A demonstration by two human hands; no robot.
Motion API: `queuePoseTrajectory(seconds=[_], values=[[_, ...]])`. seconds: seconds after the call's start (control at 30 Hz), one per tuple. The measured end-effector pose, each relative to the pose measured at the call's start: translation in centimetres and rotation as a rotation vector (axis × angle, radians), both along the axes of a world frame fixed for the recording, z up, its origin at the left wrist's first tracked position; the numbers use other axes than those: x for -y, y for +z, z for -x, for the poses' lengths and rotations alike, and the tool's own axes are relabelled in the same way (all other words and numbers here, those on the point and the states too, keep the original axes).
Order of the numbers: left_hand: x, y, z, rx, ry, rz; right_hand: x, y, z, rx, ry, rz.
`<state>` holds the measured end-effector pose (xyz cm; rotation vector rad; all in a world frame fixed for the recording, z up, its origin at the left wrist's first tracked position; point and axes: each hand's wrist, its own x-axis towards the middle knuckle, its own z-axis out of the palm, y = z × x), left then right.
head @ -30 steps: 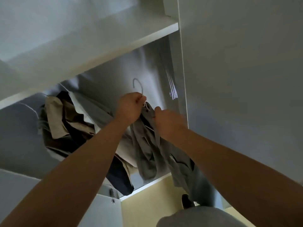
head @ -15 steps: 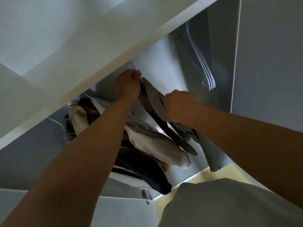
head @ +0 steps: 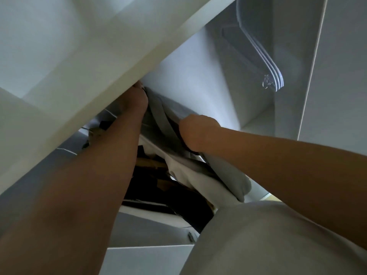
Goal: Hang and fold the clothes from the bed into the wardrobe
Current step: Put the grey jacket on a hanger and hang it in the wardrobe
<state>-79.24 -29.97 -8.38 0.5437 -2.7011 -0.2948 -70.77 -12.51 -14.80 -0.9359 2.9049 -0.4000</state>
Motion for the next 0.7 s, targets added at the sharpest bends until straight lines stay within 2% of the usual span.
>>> queuePoseTrajectory(seconds=[0.17,0.4,0.6,0.7], values=[[2.7,-1.0,1.0,0.002,0.022,-0.026,1.3,-1.4,0.7,0.127,-0.096,0.093],[5.4,-2.6,1.1,0.001,0.024,-0.024,2.7,-2.0,0.4,0.099,-0.125,0.065],[6.5,-3.0,0.6,-0.052,0.002,-0.097,3.9,-2.3,0.2,0.076,-0.119,0.049],[6.5,-2.5,0.9,-0.016,0.035,-0.131,4.3,-2.7,0.2,0.088,-0.122,0.041]])
